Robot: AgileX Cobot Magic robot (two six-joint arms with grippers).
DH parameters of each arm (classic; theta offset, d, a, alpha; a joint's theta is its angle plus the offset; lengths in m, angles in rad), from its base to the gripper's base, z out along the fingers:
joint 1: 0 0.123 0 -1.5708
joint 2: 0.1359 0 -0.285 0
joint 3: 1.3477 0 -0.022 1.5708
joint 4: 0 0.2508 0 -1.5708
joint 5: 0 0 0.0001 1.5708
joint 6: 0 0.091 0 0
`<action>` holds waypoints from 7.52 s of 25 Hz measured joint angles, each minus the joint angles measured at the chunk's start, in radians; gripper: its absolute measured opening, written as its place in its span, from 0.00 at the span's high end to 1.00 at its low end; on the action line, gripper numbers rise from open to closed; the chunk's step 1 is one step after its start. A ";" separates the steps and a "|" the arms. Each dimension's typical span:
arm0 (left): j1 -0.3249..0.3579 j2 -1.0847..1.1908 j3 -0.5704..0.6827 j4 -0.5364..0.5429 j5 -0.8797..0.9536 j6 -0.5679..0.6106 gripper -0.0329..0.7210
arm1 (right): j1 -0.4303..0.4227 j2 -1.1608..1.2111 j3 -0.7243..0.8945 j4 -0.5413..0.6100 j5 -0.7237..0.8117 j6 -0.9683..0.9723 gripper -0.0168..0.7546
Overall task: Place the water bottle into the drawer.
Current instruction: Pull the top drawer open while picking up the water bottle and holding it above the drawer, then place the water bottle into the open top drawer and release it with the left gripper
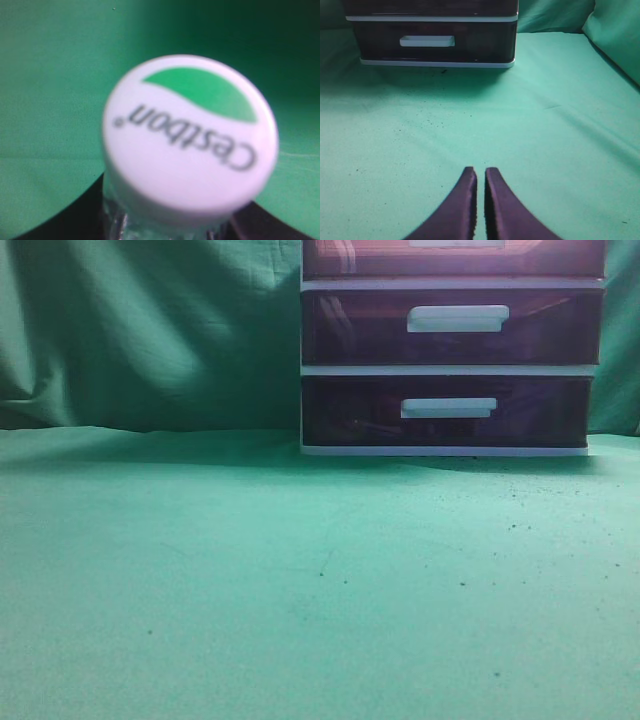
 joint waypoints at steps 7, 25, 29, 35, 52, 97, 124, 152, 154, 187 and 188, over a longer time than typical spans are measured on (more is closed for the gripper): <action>0.000 -0.110 0.000 0.020 0.052 -0.018 0.61 | 0.000 0.000 0.000 0.000 0.000 0.000 0.92; -0.396 -0.567 -0.196 0.039 0.538 -0.018 0.61 | 0.000 0.157 -0.230 0.028 -0.367 -0.064 0.92; -0.414 -0.576 -0.198 0.051 0.599 -0.018 0.61 | 0.000 0.386 -0.377 0.030 -0.315 -0.061 0.92; -0.414 -0.572 -0.198 0.070 0.659 -0.018 0.61 | 0.000 0.761 -0.560 0.032 -0.191 -0.115 0.92; -0.414 -0.570 -0.198 0.084 0.693 -0.018 0.61 | 0.157 1.529 -1.092 0.001 -0.586 -1.356 0.76; -0.415 -0.570 -0.198 0.092 0.779 -0.018 0.61 | 0.166 1.618 -0.985 -0.112 -0.756 -1.461 0.86; -0.486 -0.319 -0.635 -0.032 0.162 -0.019 0.61 | 0.248 1.509 -0.822 -0.044 -0.796 -1.452 0.86; -0.619 0.336 -1.059 0.280 0.384 -0.015 0.55 | 0.254 1.506 -0.814 -0.013 -0.799 -1.462 0.86; -0.619 0.340 -1.059 0.281 0.384 -0.017 0.45 | 0.254 1.506 -0.814 -0.013 -0.799 -1.462 0.86; -0.669 0.732 -1.472 0.442 0.054 -0.153 0.26 | 0.254 1.501 -0.762 -0.010 -0.871 -1.451 0.86; -0.669 0.706 -1.480 0.446 0.179 -0.153 0.26 | 0.254 1.501 -0.762 -0.010 -0.873 -1.451 0.86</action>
